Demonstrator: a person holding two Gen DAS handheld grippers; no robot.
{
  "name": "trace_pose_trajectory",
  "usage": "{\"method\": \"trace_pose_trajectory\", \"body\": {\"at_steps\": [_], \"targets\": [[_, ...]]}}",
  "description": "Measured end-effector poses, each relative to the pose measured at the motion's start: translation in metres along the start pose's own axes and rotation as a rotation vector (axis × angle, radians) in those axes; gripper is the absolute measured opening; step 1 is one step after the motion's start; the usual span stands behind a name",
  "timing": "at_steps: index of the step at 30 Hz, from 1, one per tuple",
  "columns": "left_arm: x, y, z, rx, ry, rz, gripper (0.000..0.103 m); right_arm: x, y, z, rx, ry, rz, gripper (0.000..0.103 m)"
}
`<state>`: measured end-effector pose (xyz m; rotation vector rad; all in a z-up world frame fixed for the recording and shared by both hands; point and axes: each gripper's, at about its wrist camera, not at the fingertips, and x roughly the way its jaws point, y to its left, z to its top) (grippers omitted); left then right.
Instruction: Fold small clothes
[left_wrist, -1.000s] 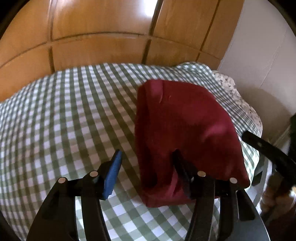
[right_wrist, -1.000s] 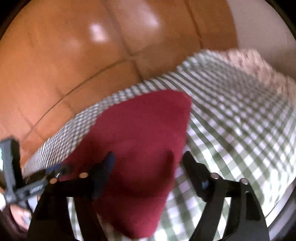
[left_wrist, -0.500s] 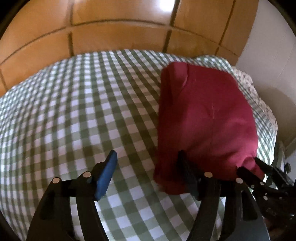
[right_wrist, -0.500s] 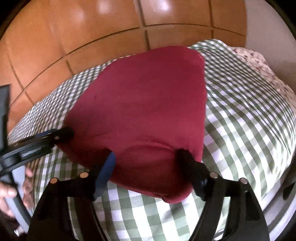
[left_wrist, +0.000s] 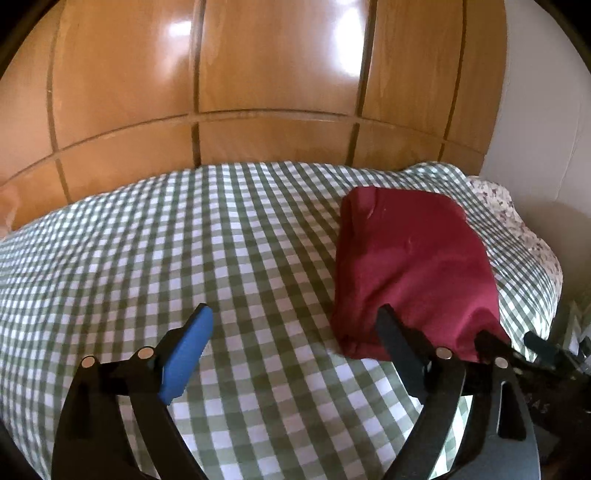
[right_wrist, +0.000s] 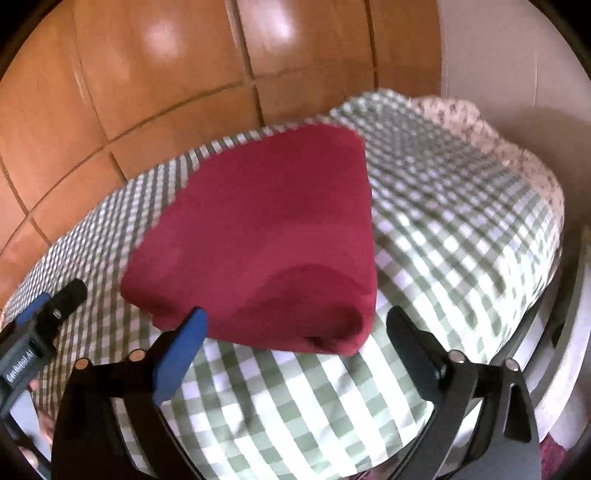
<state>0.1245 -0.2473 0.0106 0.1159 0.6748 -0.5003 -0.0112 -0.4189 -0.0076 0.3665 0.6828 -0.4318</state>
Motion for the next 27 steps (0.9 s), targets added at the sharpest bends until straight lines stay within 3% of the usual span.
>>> {"method": "trace_pose_trajectory", "body": {"at_steps": [7, 16, 18, 27], "targets": [[-0.018, 0.007, -0.003, -0.021, -0.038, 0.027, 0.092, -0.018, 0.021, -0.002, -0.034, -0.085, -0.056, 0.1], [-0.028, 0.014, -0.005, -0.035, -0.068, 0.051, 0.093, -0.018, 0.02, -0.003, -0.002, -0.091, -0.105, 0.101], [-0.028, 0.014, -0.006, -0.031, -0.062, 0.06, 0.098, -0.018, 0.019, -0.003, 0.002, -0.092, -0.115, 0.101], [-0.022, 0.01, -0.01, -0.026, -0.036, 0.079, 0.099, -0.011, 0.018, -0.006, -0.008, -0.059, -0.1, 0.101]]}}
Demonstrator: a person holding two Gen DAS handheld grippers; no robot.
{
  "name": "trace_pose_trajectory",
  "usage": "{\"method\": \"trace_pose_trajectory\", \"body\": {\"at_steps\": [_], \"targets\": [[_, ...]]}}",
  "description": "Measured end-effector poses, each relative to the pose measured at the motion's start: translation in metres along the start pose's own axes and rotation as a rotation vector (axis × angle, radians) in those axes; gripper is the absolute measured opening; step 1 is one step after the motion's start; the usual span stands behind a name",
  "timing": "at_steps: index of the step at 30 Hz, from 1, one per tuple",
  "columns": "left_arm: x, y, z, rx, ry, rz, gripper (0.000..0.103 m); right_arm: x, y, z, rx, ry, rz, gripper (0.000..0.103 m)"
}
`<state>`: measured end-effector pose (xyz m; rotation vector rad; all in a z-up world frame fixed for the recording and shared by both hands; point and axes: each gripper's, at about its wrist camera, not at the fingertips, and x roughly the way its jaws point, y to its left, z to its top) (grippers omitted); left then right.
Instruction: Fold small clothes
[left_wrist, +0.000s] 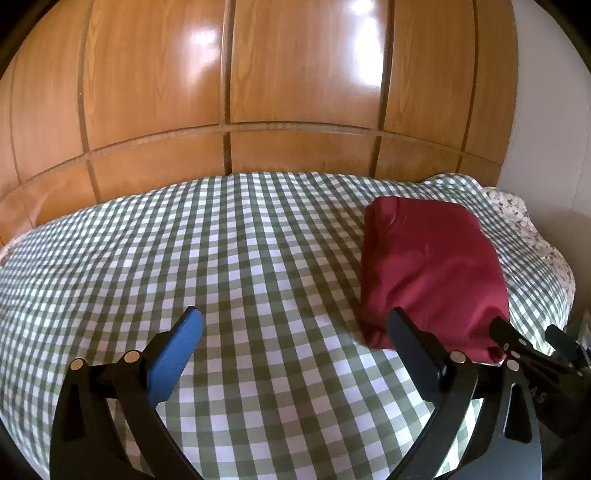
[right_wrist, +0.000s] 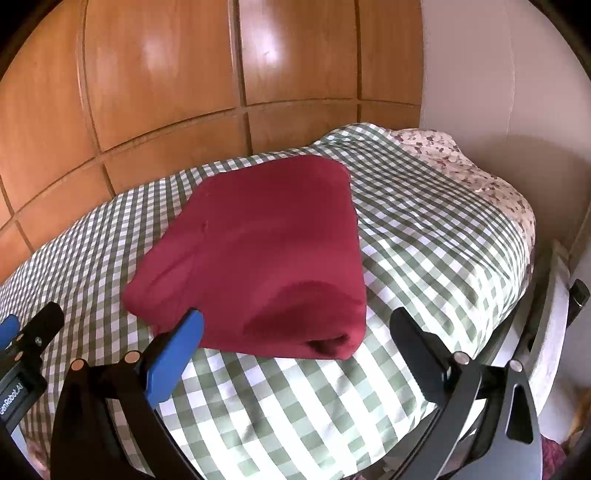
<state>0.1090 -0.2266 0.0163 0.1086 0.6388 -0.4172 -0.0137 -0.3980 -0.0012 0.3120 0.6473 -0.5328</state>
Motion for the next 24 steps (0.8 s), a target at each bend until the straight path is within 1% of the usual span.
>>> {"method": "trace_pose_trajectory", "body": {"at_steps": [3, 11, 15, 24], "targets": [[-0.0005, -0.0016, -0.0005, 0.004, 0.0, 0.003, 0.099, 0.0021, 0.0006, -0.0011, -0.004, 0.009, 0.012, 0.101], [-0.0038, -0.0065, 0.0009, 0.007, -0.01, -0.03, 0.099, 0.0036, -0.0016, -0.0009, 0.004, 0.004, 0.013, 0.101], [-0.0052, -0.0095, 0.0014, 0.021, -0.021, -0.022, 0.099, 0.0019, -0.0006, -0.0011, 0.008, 0.003, 0.015, 0.101], [-0.0063, -0.0101, 0.0034, 0.017, -0.031, -0.013, 0.099, 0.0022, -0.0008, -0.0005, 0.01, 0.0, 0.018, 0.101]]}}
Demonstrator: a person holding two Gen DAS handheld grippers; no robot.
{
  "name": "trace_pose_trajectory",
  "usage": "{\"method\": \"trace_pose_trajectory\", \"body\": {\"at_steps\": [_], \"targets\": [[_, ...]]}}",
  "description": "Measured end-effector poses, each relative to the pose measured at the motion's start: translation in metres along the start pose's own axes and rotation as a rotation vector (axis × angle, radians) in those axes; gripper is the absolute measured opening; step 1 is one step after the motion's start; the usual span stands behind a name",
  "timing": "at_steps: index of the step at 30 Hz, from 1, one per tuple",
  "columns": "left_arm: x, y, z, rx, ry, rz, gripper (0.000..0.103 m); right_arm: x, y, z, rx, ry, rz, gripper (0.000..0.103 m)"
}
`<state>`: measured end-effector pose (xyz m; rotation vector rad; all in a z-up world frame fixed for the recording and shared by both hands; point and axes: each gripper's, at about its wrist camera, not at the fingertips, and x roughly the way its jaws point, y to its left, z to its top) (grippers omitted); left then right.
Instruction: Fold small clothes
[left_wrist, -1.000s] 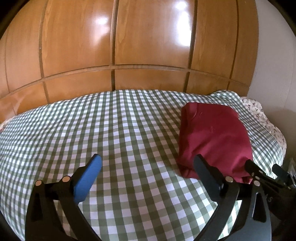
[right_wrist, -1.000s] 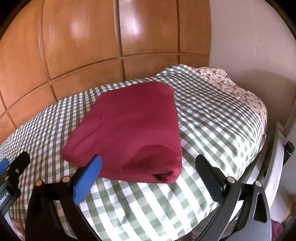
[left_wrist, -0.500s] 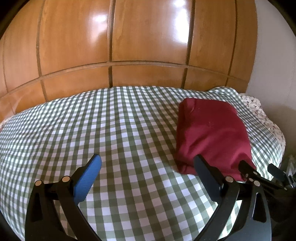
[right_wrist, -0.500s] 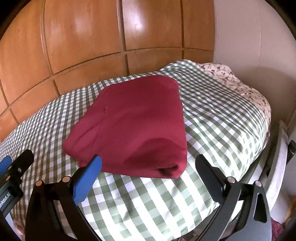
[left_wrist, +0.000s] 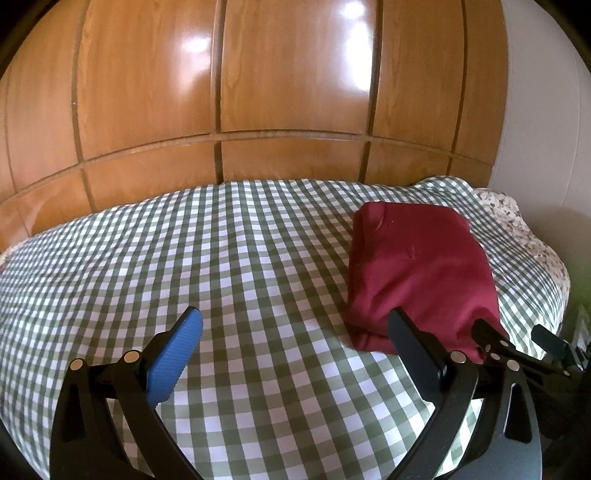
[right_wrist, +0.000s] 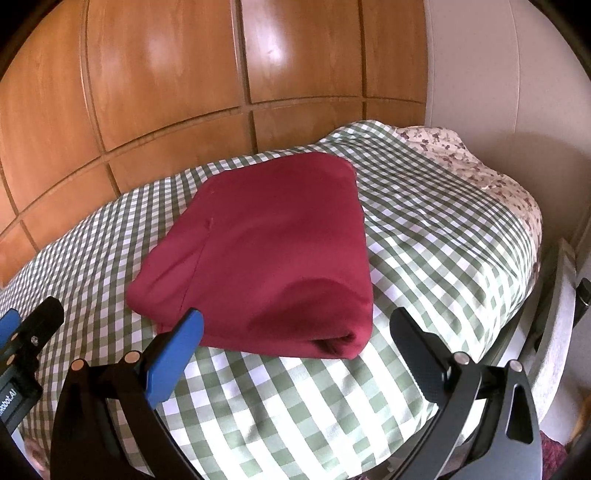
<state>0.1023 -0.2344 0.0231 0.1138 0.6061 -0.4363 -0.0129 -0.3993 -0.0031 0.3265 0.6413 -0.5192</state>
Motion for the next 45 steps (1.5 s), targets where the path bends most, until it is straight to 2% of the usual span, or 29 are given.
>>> {"method": "trace_pose_trajectory", "body": {"at_steps": [37, 45], "targets": [[-0.0062, -0.0068, 0.0015, 0.017, -0.026, 0.002, 0.099, 0.0029, 0.0008, -0.0012, 0.001, 0.007, 0.019, 0.101], [0.0014, -0.0045, 0.0004, 0.014, -0.009, 0.002, 0.098, 0.0063, -0.0019, -0.0001, 0.006, 0.013, 0.033, 0.101]]}}
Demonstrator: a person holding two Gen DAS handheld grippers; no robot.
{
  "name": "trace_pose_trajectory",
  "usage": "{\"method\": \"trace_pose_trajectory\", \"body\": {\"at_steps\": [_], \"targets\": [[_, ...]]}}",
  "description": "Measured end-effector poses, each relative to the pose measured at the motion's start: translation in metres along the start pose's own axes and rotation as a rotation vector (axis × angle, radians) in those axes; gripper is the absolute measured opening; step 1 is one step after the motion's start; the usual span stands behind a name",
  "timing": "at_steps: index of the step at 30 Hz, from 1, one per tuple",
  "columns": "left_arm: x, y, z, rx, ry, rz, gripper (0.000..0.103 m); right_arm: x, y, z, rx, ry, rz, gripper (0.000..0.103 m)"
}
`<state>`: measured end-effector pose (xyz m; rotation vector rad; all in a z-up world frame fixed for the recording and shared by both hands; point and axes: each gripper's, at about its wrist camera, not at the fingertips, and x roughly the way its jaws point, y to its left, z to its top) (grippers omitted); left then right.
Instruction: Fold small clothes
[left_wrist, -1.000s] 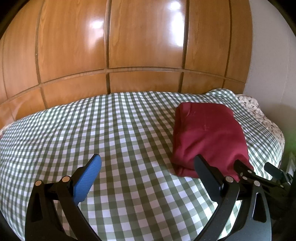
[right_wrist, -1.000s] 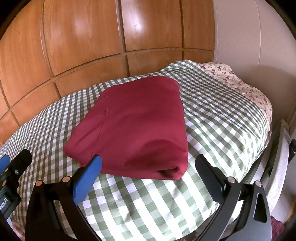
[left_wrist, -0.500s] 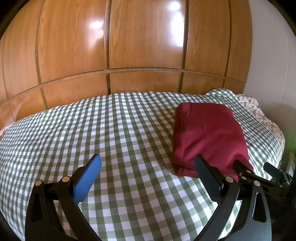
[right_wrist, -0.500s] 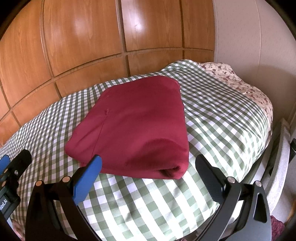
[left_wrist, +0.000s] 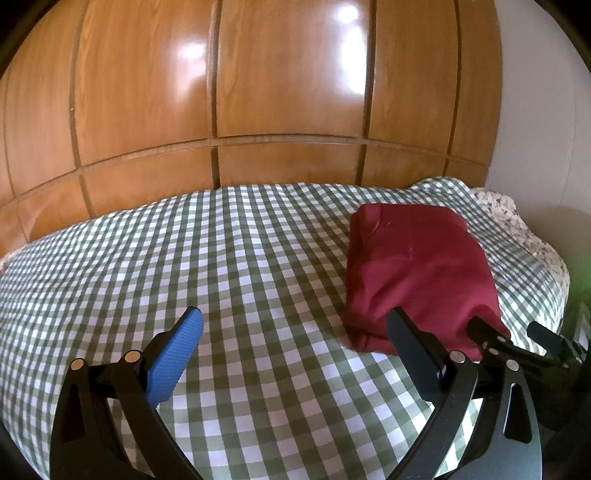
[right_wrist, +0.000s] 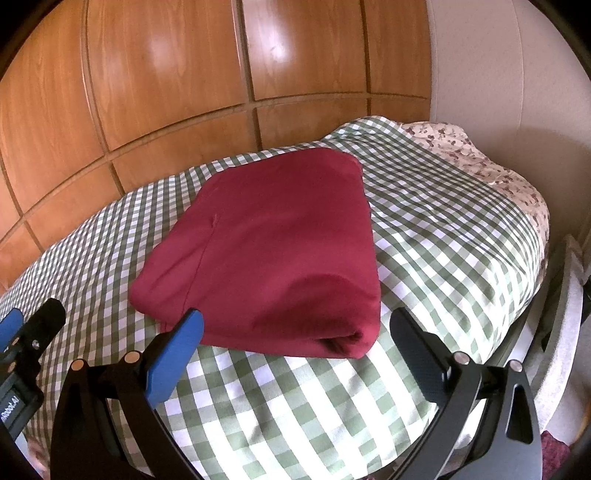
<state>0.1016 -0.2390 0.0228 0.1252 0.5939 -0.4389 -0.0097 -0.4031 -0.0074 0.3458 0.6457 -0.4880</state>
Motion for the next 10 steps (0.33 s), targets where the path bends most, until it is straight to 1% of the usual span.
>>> {"method": "trace_pose_trajectory", "body": {"at_steps": [3, 7, 10], "targets": [[0.008, 0.002, -0.001, -0.014, 0.032, 0.007, 0.099, 0.003, -0.008, 0.007, 0.017, -0.005, 0.005, 0.101], [0.02, 0.004, -0.005, -0.016, 0.07, 0.033, 0.099, 0.009, -0.036, 0.028, 0.079, -0.037, -0.04, 0.101], [0.028, 0.007, -0.009, -0.033, 0.098, 0.044, 0.099, 0.022, -0.06, 0.048, 0.113, -0.055, -0.089, 0.101]]}}
